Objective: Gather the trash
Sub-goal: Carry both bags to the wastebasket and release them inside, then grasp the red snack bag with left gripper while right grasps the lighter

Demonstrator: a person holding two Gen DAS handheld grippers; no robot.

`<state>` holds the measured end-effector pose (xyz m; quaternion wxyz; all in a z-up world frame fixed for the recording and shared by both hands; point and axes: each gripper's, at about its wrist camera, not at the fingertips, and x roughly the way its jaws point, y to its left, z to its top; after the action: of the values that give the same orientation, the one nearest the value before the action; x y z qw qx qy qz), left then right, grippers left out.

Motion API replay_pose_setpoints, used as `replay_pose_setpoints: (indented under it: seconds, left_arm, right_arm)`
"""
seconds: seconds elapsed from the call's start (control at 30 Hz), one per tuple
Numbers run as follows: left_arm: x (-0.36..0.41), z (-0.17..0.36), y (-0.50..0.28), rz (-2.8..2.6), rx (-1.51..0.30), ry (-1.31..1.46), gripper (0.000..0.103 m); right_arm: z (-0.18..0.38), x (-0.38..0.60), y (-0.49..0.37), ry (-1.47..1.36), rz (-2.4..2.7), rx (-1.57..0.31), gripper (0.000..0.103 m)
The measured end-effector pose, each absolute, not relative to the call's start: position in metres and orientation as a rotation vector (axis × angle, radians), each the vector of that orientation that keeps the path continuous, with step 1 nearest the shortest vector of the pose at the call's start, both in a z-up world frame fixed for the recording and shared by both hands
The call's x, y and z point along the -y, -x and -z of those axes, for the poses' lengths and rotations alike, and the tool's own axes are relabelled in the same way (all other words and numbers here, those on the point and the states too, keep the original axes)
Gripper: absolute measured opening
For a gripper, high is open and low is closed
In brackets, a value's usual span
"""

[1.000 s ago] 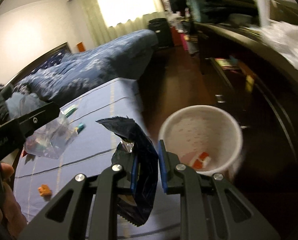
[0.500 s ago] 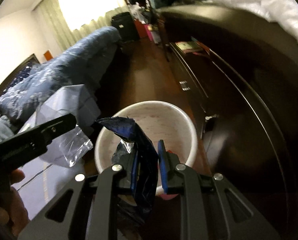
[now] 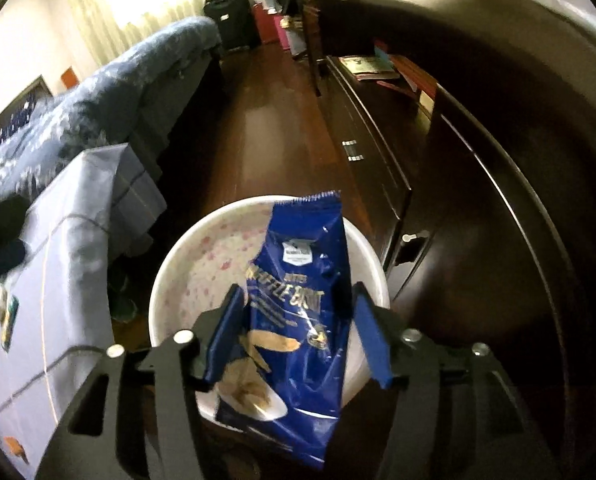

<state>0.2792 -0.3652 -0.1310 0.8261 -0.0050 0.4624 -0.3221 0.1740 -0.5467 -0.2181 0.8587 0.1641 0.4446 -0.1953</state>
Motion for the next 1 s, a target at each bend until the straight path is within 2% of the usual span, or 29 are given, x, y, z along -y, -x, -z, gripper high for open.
replay_pose_setpoints:
  seconds: [0.13, 0.17, 0.2, 0.23, 0.3, 0.5, 0.63, 1.0]
  left_arm:
    - [0.314, 0.108, -0.277, 0.656, -0.935, 0.079, 0.095]
    - [0.301, 0.104, -0.277, 0.638, -0.932, 0.094, 0.095]
    - [0.292, 0.101, -0.279, 0.624, -0.931, 0.106, 0.095]
    - [0.275, 0.098, -0.278, 0.607, -0.926, 0.128, 0.095]
    - [0.251, 0.093, -0.278, 0.579, -0.913, 0.152, 0.095]
    - [0.155, 0.084, -0.268, 0.387, -0.836, 0.127, 0.098]
    - [0.087, 0.099, -0.263, 0.241, -0.842, 0.128, 0.098]
    - [-0.087, 0.135, -0.249, -0.054, -0.882, 0.201, 0.098]
  right_arm:
    - [0.217, 0.53, -0.187, -0.193, 0.411, -0.989, 0.065]
    - [0.217, 0.528, -0.19, -0.189, 0.391, -0.994, 0.069]
    - [0.219, 0.523, -0.195, -0.166, 0.37, -1.016, 0.084]
    - [0.223, 0.517, -0.202, -0.099, 0.38, -1.05, 0.087]
    - [0.219, 0.508, -0.206, 0.013, 0.441, -1.037, 0.087]
    - [0.176, 0.493, -0.185, -0.258, 0.294, -0.906, 0.088]
    - [0.154, 0.441, -0.172, -0.268, 0.223, -0.85, 0.088]
    - [0.154, 0.261, -0.195, -0.091, -0.024, -0.941, 0.088]
